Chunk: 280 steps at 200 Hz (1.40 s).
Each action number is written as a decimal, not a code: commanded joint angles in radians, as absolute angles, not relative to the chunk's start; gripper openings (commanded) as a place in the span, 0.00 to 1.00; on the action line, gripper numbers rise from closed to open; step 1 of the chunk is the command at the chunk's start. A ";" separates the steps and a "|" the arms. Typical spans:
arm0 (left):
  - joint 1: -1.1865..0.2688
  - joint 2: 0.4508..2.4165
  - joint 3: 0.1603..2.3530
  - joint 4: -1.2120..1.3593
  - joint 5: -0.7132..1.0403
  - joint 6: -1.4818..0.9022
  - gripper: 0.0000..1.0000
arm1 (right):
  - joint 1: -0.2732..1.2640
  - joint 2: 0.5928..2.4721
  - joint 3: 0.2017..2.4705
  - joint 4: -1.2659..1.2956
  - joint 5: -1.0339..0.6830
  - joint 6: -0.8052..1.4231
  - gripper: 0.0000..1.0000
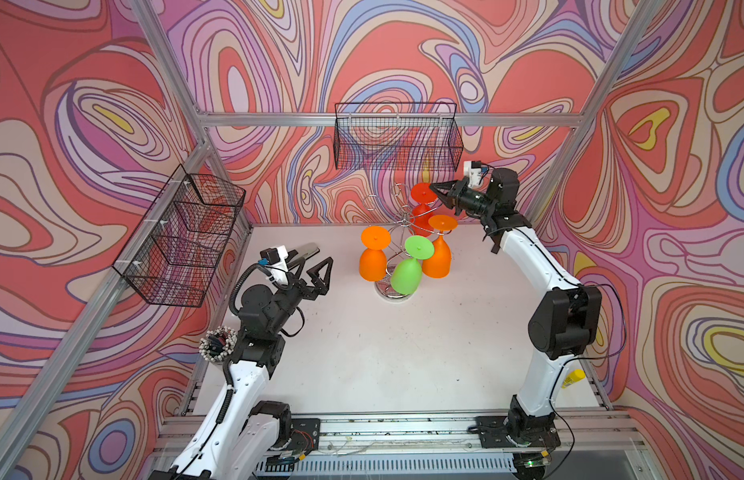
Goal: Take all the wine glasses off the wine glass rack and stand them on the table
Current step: 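Slide the red glass off the rack hook with the right gripper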
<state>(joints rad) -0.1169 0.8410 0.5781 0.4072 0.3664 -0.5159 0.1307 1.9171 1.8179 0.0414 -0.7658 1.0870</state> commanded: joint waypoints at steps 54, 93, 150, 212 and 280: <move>-0.118 0.830 0.581 0.414 0.372 -0.500 1.00 | 0.135 1.953 1.941 -0.077 -0.720 0.999 0.00; -0.118 0.834 0.582 0.416 0.373 -0.500 1.00 | 0.135 1.969 1.982 -0.127 -0.705 0.966 0.00; -0.118 0.837 0.583 0.417 0.374 -0.500 1.00 | 0.135 2.001 2.029 -0.154 -0.694 0.941 0.00; -0.118 0.837 0.580 0.416 0.375 -0.499 1.00 | 0.127 1.980 2.001 -0.140 -0.642 0.919 0.00; -0.118 0.834 0.578 0.420 0.378 -0.503 1.00 | 0.085 1.924 1.922 -0.107 -0.611 0.929 0.00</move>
